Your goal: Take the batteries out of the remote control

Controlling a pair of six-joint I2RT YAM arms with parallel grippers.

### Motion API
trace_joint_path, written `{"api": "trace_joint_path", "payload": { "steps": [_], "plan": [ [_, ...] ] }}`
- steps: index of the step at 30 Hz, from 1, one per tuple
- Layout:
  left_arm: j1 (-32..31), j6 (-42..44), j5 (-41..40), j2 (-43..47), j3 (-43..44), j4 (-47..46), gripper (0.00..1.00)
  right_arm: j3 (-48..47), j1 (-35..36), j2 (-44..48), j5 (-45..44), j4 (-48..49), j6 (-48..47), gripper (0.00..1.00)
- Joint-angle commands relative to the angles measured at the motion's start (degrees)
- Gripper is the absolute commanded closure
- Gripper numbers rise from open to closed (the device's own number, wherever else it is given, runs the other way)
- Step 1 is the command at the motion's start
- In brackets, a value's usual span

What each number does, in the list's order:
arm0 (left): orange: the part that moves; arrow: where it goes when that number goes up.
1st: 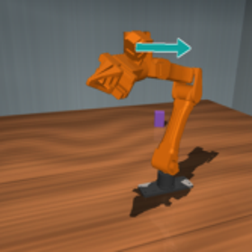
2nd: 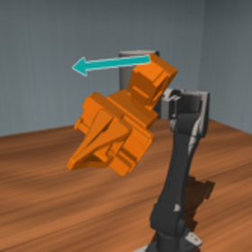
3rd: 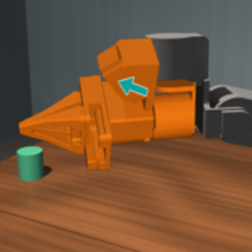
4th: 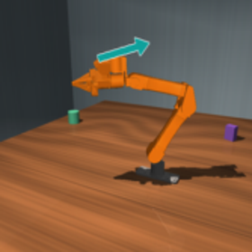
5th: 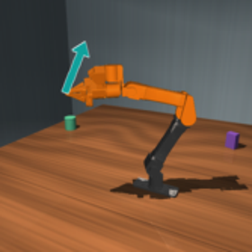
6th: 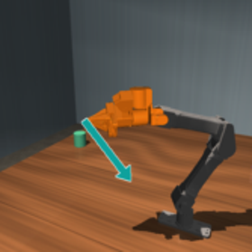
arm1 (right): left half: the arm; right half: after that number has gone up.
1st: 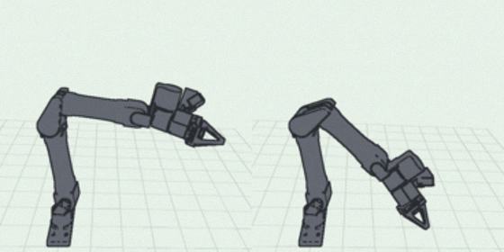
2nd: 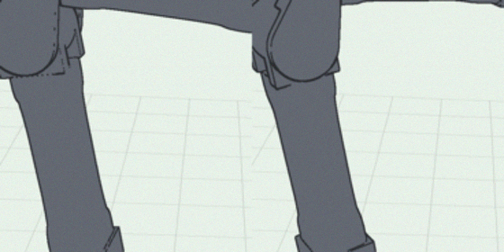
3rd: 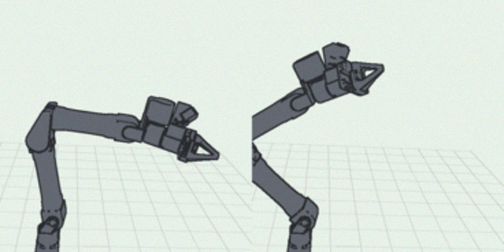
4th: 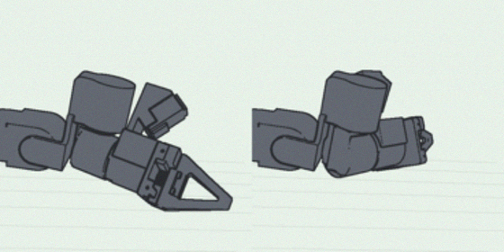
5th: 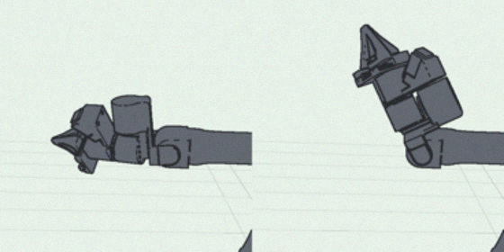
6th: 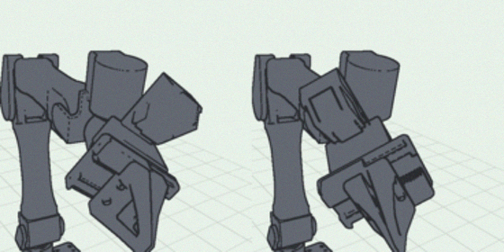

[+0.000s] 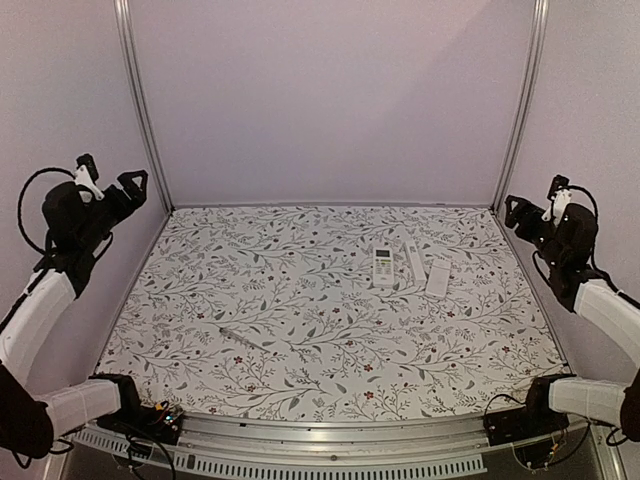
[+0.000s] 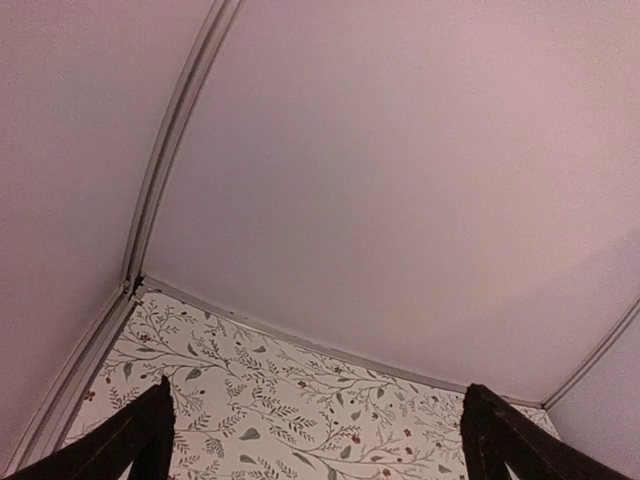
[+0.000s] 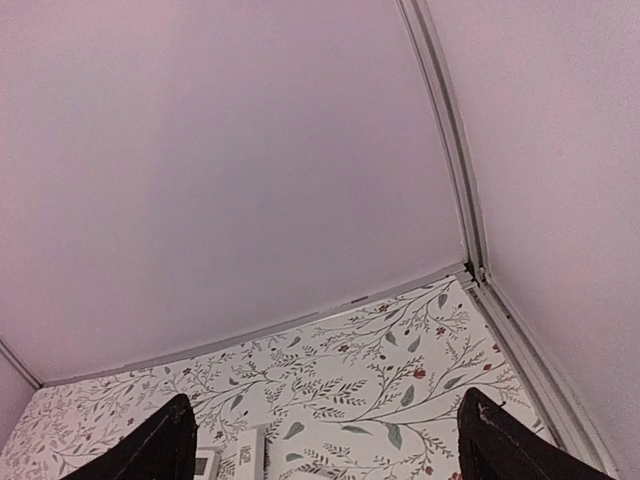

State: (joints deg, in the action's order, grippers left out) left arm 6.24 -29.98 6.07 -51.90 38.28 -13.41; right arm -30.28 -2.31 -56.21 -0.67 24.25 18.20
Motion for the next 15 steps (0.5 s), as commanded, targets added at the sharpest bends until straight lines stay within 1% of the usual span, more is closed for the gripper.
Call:
{"api": "trace_joint_path", "payload": {
  "steps": [1,2,3,5,7,9,10,11,13,15],
  "plan": [
    [-1.3,0.8,15.5,-4.3,13.2,24.5,0.00,-9.3,3.9,-5.3,8.5,-18.0,3.1,0.14],
    [-2.4,2.9,16.0,-5.7,16.2,27.8,0.00,-11.6,6.8,-6.7,6.7,-21.6,3.0,0.14],
    [-4.0,5.5,14.2,-6.9,19.2,30.9,0.00,-13.8,9.7,-8.6,4.1,-25.2,2.8,0.15],
    [-8.7,10.9,6.9,-8.9,23.9,36.0,0.00,-17.8,15.1,-12.9,-2.0,-31.5,3.2,0.15],
    [-13.5,14.3,-2.1,-9.9,25.5,36.9,0.00,-20.6,19.5,-16.7,-5.4,-35.3,4.5,0.15],
    [-14.5,16.2,-4.8,-9.6,23.4,32.6,0.00,-22.7,22.9,-20.8,-7.6,-37.5,6.4,0.16],
    [-14.3,16.4,-5.0,-9.2,21.1,29.5,0.00,-23.6,24.6,-22.8,-8.8,-38.1,7.4,0.16],
    [-13.2,16.3,-2.8,-8.9,19.2,27.3,0.00,-24.6,26.5,-24.5,-9.8,-38.4,8.0,0.16],
    [-9.1,15.1,3.8,-8.9,17.8,27.0,0.00,-27.8,29.3,-29.9,-11.0,-39.3,9.4,0.15],
    [-7.2,15.0,3.1,-8.0,16.1,26.7,0.00,-31.3,31.6,-35.7,-11.6,-40.2,9.8,0.15]
  ]
}}
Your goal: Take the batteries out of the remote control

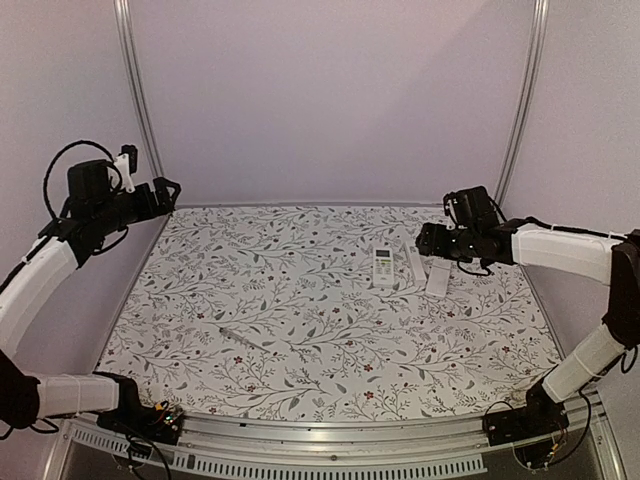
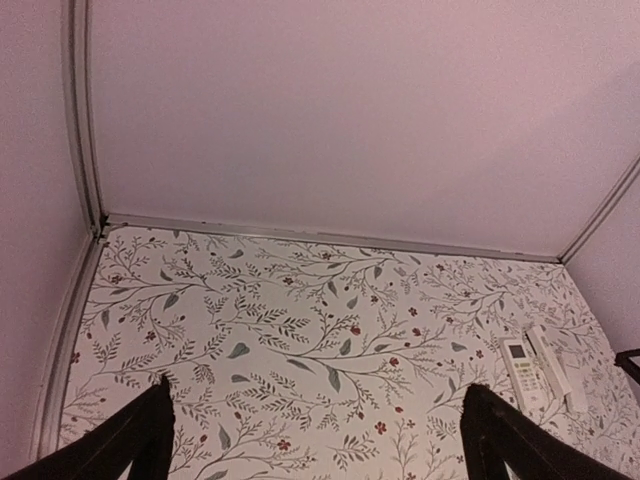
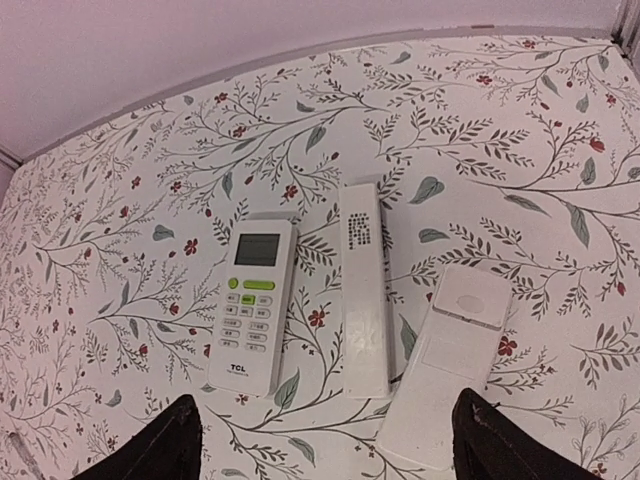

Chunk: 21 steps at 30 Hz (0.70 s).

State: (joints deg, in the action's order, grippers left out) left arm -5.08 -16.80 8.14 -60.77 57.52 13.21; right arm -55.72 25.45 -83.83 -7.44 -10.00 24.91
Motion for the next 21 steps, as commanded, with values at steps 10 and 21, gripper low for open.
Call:
{"api": "trace_joint_path", "payload": {
  "steps": [10,21],
  "plan": [
    [4.8,4.5,-5.8,8.5,-6.1,-1.3,0.00,-25.3,11.6,-31.4,-10.0,-13.2,3.2,0.17],
    [4.9,5.9,-8.0,8.9,-6.7,-1.1,0.00,-33.2,14.1,-41.8,-15.4,-18.5,5.0,0.18]
  ]
}}
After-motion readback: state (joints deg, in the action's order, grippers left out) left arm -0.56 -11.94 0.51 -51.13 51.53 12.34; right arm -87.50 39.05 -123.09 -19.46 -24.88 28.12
